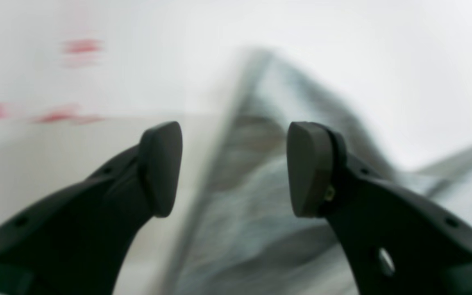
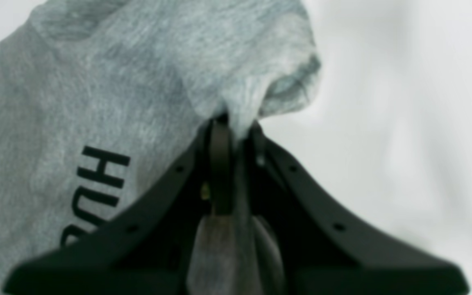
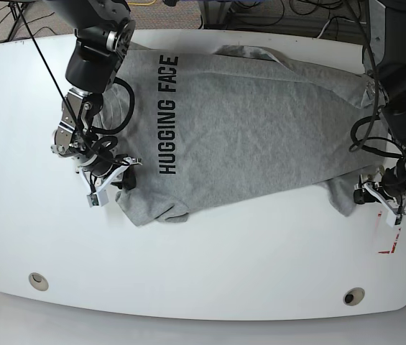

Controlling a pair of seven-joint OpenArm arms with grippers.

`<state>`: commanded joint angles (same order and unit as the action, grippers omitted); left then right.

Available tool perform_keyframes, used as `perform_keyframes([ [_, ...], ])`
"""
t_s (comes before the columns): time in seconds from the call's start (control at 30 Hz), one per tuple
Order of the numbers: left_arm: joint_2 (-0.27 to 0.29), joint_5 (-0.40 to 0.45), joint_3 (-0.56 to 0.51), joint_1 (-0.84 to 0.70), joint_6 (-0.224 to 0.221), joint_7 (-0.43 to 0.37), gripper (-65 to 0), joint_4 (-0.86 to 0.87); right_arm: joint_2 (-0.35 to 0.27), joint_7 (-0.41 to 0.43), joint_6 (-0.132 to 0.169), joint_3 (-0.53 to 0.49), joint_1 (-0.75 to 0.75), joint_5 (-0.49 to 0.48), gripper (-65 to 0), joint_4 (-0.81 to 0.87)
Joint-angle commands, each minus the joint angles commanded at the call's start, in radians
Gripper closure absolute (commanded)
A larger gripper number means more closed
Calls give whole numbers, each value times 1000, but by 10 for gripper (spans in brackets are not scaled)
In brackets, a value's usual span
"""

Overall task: Layout the t-shirt on the table in an organized manner, then fold the t-shirt properly
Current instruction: 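Grasp the shirt hem corners with both grippers, then lift the grey shirt high with both grippers, raising it off the table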

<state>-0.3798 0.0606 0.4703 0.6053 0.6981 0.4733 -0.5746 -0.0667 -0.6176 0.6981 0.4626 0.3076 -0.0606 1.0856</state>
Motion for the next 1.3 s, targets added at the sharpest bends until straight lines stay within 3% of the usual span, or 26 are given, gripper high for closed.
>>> perform_keyframes([
  [0.33, 11, 0, 0, -23, 0, 0, -381, 6, 2, 0, 0, 0, -2, 0, -57, 0],
  [0.53, 57, 2, 0, -31, 0, 5, -371, 5, 2, 0, 0, 0, -2, 3, -57, 0],
  [0.6, 58, 2, -2, -34, 0, 5, -324, 3, 2, 0, 0, 0, -2, 3, -57, 0],
  [0.8, 81, 2, -58, -34, 0, 5, -17, 0, -2, 2, 0, 0, 2, 5, -57, 0],
  [0.83, 83, 2, -68, -34, 0, 5, 0, 0, -2, 2, 0, 0, 2, 5, -57, 0],
  [1.1, 84, -6, -94, -31, 0, 0, -4, -8, 0, 2, 0, 0, 3, 5, -55, 2],
  [1.3, 87, -6, -54, -44, 0, 35, -4, -144, 2, -18, 0, 0, -9, 5, 0, 97],
])
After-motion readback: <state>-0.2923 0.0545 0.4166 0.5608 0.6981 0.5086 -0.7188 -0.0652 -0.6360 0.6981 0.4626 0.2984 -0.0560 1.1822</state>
